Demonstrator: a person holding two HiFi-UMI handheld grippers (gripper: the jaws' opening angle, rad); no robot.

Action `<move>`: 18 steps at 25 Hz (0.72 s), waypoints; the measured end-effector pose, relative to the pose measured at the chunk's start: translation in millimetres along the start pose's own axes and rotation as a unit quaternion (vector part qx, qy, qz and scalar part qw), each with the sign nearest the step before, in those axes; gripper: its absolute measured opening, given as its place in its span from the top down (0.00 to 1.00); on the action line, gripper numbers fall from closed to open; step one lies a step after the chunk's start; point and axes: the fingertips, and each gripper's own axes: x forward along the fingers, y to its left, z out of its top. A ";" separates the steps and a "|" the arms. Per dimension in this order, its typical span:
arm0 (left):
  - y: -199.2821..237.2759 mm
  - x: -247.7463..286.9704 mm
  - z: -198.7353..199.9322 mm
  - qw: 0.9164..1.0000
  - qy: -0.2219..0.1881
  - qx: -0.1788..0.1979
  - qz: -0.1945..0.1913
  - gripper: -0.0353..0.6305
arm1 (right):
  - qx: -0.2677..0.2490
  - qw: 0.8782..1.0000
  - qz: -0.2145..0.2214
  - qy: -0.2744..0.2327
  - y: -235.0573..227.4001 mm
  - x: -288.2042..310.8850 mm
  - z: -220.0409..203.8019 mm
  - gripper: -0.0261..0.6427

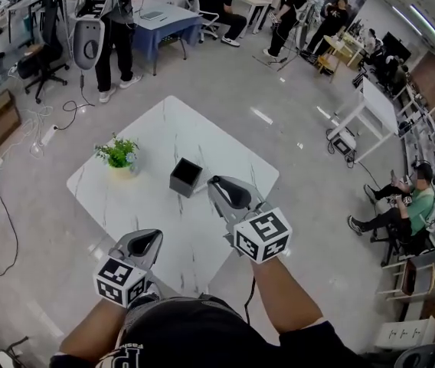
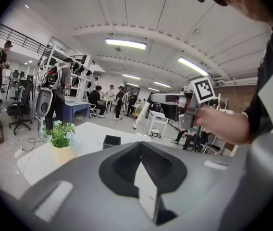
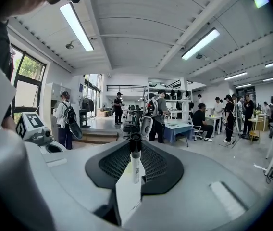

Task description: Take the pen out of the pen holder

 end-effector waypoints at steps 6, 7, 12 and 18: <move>-6.2 4.7 6.3 1.000 -0.006 0.006 -0.009 0.86 | 0.016 1.000 -0.015 -0.011 2.7 -32.4 -5.1 0.87; -7.1 5.5 7.0 1.000 -0.006 0.007 -0.010 0.86 | 0.020 1.000 -0.017 -0.010 3.7 -37.3 -8.1 0.87; -15.7 11.5 6.9 1.000 -0.003 0.011 -0.020 0.86 | 0.042 0.999 -0.021 0.004 11.2 -56.7 -31.2 0.87; -24.3 18.8 -0.7 0.999 0.000 0.016 -0.033 0.86 | 0.050 0.998 -0.015 0.021 21.3 -70.4 -57.4 0.87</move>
